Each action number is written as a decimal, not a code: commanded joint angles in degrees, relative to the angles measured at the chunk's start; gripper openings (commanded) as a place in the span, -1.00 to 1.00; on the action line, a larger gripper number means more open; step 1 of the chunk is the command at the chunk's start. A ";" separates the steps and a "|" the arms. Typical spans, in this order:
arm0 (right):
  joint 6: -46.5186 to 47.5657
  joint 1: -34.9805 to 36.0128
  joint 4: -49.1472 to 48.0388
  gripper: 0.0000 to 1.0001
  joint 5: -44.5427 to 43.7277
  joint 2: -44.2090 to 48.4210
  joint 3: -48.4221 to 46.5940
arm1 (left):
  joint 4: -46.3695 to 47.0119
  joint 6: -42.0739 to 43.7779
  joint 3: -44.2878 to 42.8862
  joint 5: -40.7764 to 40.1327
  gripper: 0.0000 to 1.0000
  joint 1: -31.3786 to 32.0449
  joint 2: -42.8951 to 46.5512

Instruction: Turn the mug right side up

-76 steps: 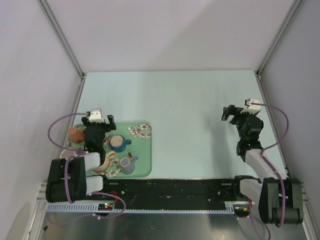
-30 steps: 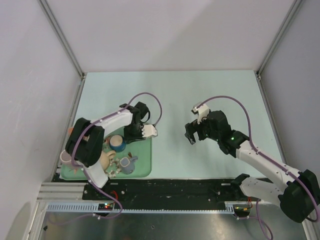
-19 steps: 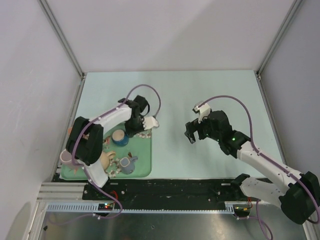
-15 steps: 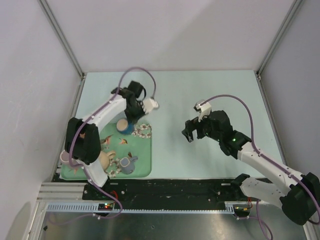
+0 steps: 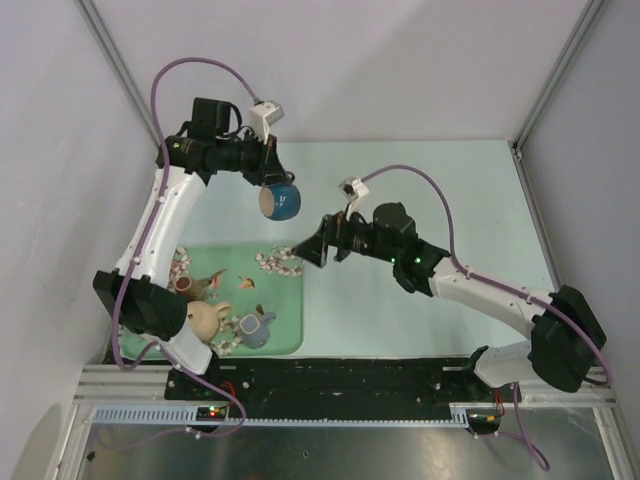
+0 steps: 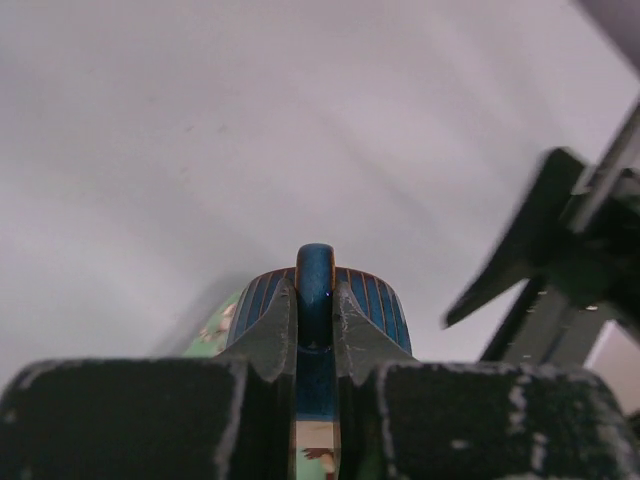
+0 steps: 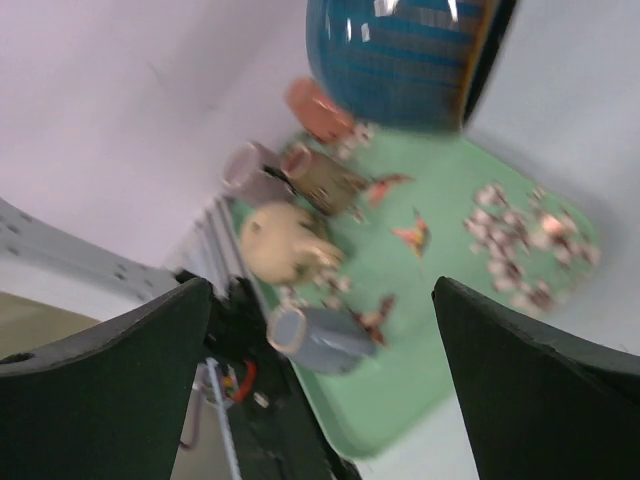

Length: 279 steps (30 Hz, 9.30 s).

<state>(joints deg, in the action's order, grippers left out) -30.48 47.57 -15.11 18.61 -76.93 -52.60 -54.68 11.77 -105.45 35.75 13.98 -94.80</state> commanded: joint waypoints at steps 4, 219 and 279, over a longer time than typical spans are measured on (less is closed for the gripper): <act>-7.96 0.32 -13.02 0.95 2.70 -4.39 -8.80 | -0.22 -8.06 -3.72 16.45 -1.00 1.17 5.84; 14.07 -7.93 42.01 0.99 -6.22 1.82 -26.19 | -10.74 9.29 8.62 -13.75 -1.00 6.21 15.11; 15.07 -3.45 46.03 -1.00 -17.83 -27.59 -23.50 | 2.62 46.38 30.99 -42.12 0.61 -15.91 1.45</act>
<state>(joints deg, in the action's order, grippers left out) -16.84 44.45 35.18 2.72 -102.96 -76.29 -55.64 55.75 -72.23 -4.73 -2.42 -89.56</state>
